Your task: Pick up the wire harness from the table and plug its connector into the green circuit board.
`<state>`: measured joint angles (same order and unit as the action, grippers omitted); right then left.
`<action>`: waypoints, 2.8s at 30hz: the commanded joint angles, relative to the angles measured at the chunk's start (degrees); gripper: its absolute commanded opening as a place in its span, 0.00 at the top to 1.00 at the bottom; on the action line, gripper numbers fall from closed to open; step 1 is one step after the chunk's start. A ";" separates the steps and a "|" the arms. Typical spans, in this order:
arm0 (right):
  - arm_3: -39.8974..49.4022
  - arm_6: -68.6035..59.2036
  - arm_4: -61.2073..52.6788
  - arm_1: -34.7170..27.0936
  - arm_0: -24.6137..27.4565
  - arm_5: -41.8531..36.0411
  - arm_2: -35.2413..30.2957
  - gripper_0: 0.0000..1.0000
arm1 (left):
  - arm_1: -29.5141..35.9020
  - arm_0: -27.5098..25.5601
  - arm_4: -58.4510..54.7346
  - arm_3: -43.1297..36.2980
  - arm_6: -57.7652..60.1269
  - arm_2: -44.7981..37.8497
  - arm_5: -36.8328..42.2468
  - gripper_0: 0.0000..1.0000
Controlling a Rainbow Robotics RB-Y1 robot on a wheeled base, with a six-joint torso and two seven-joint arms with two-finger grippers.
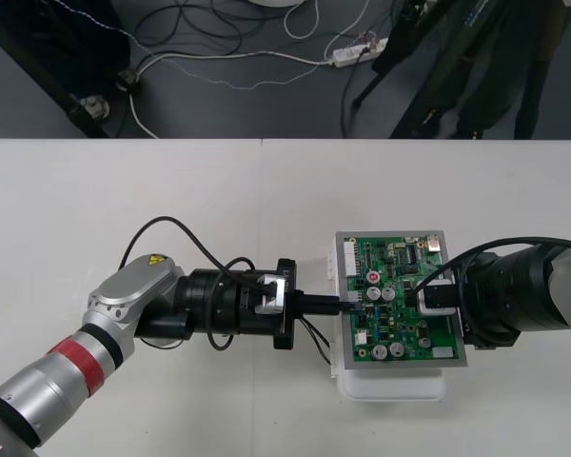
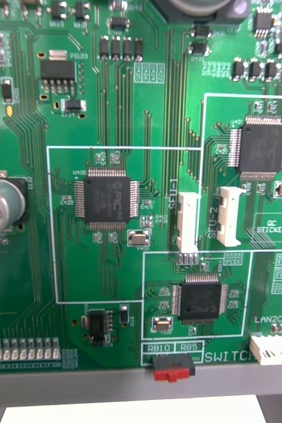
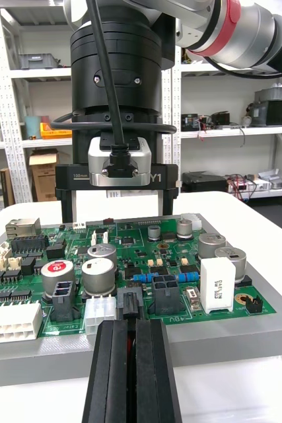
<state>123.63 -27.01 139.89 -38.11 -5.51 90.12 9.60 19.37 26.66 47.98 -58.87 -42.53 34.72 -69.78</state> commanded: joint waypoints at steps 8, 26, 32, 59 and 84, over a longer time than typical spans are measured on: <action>2.23 -1.64 -1.90 0.41 -1.78 -0.12 1.22 0.00 | -3.29 -0.03 -0.87 -2.39 -4.23 0.97 3.60 1.00; 2.05 1.08 -1.02 -2.32 -1.69 -0.12 -0.37 0.00 | 10.07 -2.49 -2.89 -8.63 0.17 -1.93 3.60 0.44; -0.06 2.14 -2.25 -5.04 -1.87 -0.12 -0.63 0.00 | 17.19 -6.10 -2.36 -15.75 6.94 -4.75 3.51 0.42; -6.74 5.57 -33.37 -16.73 -9.95 -0.12 -13.37 0.00 | 37.85 -7.94 16.10 -48.62 44.55 -34.98 3.68 0.30; -8.67 -18.08 -70.72 -20.25 -16.37 -0.12 -21.99 0.00 | 46.63 -0.47 12.93 -49.23 56.68 -36.74 3.68 0.30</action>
<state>112.96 -40.79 72.15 -56.08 -20.28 90.07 -9.35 63.04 24.17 62.00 -106.84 15.00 -0.01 -67.61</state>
